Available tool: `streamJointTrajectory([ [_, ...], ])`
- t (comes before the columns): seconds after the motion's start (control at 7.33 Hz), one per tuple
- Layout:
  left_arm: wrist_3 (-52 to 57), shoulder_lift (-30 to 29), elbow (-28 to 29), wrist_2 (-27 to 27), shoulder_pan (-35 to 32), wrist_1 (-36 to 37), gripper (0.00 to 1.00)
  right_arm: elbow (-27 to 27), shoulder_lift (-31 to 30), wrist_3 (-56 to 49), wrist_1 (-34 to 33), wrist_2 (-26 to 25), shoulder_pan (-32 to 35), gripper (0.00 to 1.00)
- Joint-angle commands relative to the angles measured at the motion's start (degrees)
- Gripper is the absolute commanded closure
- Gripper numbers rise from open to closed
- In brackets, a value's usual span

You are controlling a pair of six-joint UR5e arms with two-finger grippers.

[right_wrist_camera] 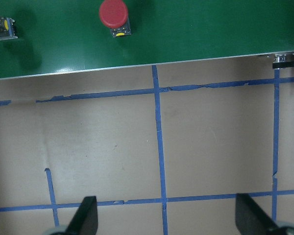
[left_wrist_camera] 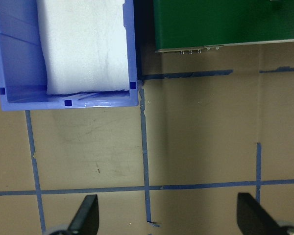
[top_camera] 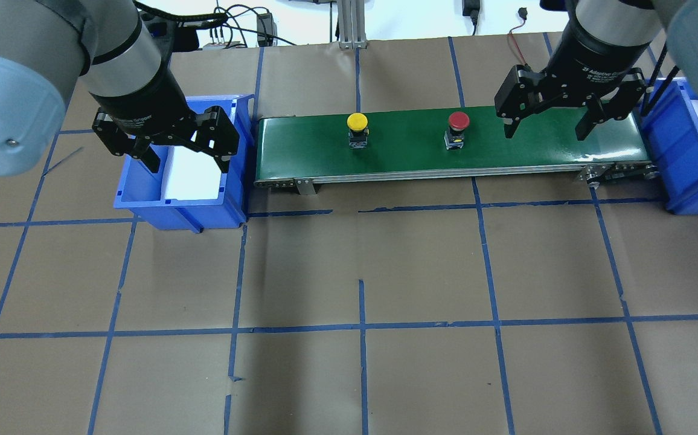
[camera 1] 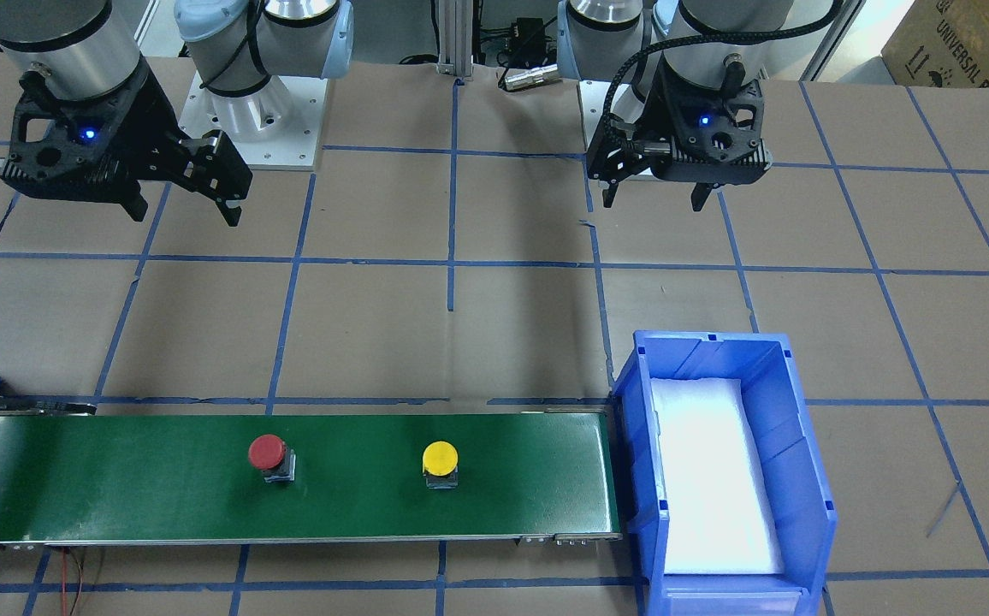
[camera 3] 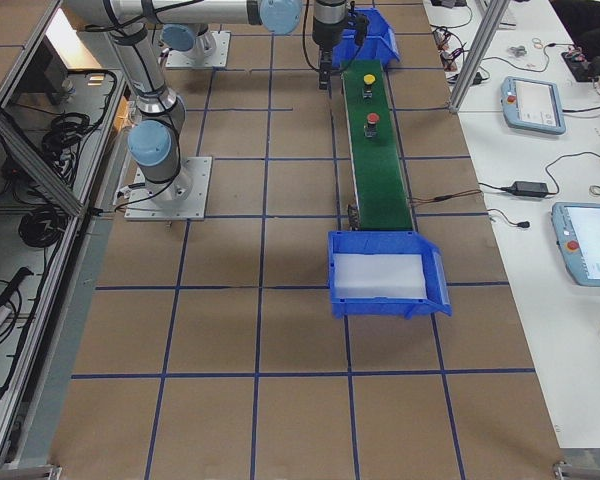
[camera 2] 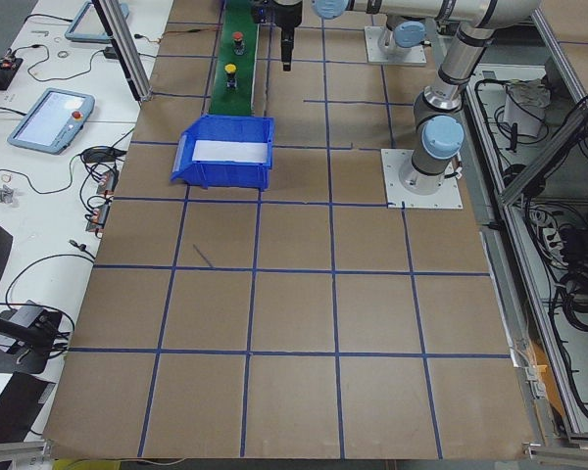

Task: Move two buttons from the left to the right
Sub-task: 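Lower the right gripper onto the red button on the conveyor and grasp it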

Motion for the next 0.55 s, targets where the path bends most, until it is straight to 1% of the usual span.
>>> streamJointTrajectory([
  [0.0, 0.00, -0.05, -0.02, 0.00, 0.00, 0.00, 0.00, -0.04, -0.01, -0.12, 0.17, 0.03, 0.09, 0.00],
  [0.27, 0.00, -0.05, -0.11, 0.00, 0.00, 0.00, 0.00, 0.22, 0.43, -0.12, -1.58, -0.06, 0.00, 0.00],
  [0.41, 0.00, -0.06, -0.11, 0.00, 0.00, 0.00, 0.00, 1.18, 0.60, 0.23, -7.16, 0.12, 0.00, 0.00],
])
